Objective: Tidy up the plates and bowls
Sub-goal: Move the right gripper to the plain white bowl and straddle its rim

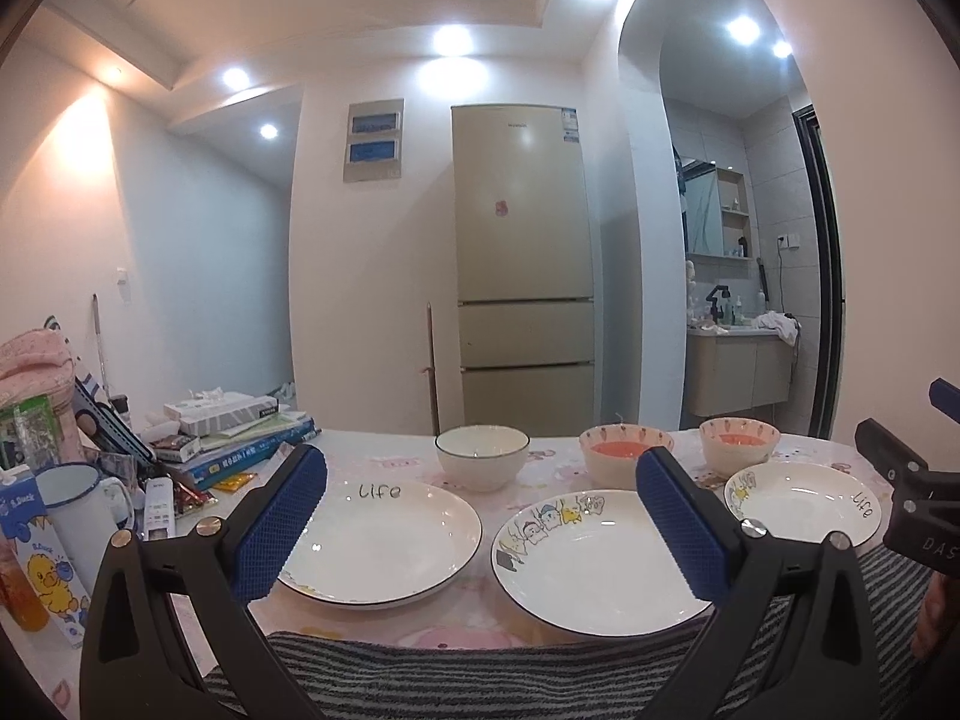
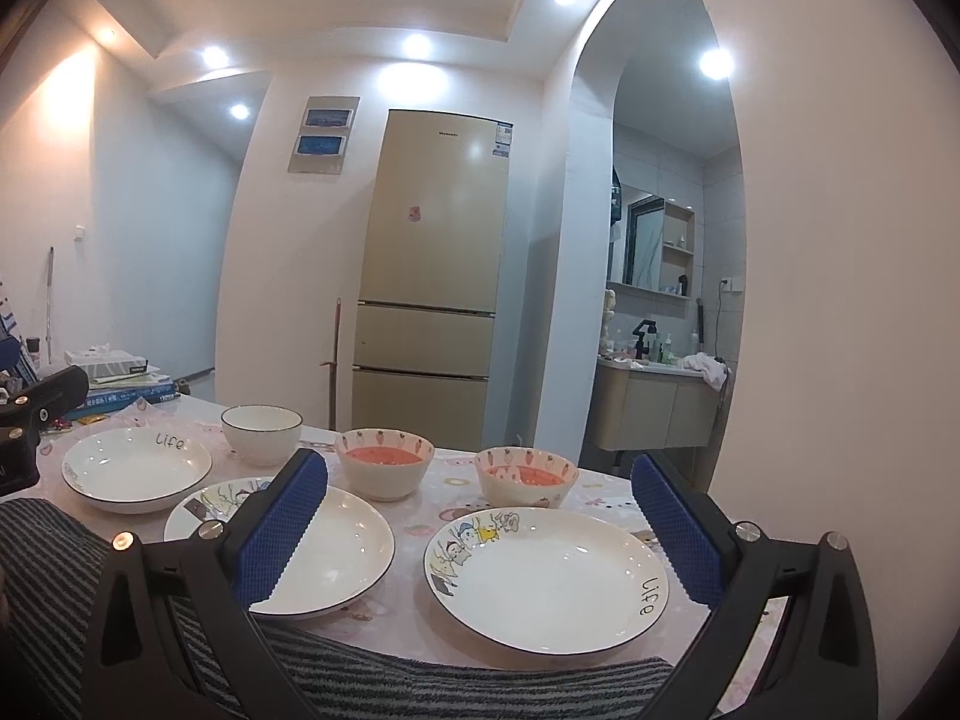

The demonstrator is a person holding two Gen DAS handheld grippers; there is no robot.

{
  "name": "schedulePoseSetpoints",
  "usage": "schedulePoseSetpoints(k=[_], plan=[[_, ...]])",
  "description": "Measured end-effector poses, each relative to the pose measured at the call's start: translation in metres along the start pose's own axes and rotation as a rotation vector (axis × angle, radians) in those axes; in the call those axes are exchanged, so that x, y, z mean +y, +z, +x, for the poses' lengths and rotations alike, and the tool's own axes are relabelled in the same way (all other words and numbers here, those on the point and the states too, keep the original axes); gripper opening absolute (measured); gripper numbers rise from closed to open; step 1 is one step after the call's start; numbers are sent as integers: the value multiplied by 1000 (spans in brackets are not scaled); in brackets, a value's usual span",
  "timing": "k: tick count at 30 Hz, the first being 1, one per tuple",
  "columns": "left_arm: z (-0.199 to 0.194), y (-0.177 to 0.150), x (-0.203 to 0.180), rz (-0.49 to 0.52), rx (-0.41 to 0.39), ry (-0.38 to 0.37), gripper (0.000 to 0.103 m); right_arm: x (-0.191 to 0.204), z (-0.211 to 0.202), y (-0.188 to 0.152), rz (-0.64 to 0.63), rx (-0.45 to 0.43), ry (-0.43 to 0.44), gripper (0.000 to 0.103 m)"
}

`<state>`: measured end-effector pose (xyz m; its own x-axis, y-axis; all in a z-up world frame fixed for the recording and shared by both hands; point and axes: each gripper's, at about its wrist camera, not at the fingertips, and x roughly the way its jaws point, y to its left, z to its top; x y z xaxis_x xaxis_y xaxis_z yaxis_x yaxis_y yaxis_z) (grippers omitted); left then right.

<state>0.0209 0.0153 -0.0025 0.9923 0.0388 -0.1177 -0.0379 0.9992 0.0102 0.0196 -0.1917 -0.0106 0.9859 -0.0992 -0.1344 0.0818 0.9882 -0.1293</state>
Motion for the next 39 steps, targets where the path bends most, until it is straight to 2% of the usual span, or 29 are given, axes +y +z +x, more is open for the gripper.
schedulePoseSetpoints(k=[2,4,7,10,15,17,23,27,30,35,39], plan=[[1,5,3,-11,36,8,103,0,-3,3,5,-6,-32,103],[-3,15,10,-34,45,-56,103,-5,-10,13,34,-13,-58,103],[-12,40,19,-58,32,-58,103,-16,-21,40,68,-12,39,103],[-15,66,24,-58,9,-68,103,-20,-25,68,85,-3,91,103],[-17,110,25,-8,-63,-30,103,-25,-24,111,119,-36,121,103],[-18,128,27,-19,-96,-41,103,-26,-20,129,138,-59,114,103],[1,179,30,-50,-108,-47,103,-27,-7,184,174,-135,130,103],[22,205,24,-21,-116,-7,103,-11,13,214,123,-143,118,103],[45,220,21,-27,-87,-25,103,-5,36,229,187,-100,181,103],[78,245,20,-43,-73,-23,103,9,78,261,195,-92,170,103],[97,251,19,-15,-81,5,103,17,108,266,238,-77,193,103]])
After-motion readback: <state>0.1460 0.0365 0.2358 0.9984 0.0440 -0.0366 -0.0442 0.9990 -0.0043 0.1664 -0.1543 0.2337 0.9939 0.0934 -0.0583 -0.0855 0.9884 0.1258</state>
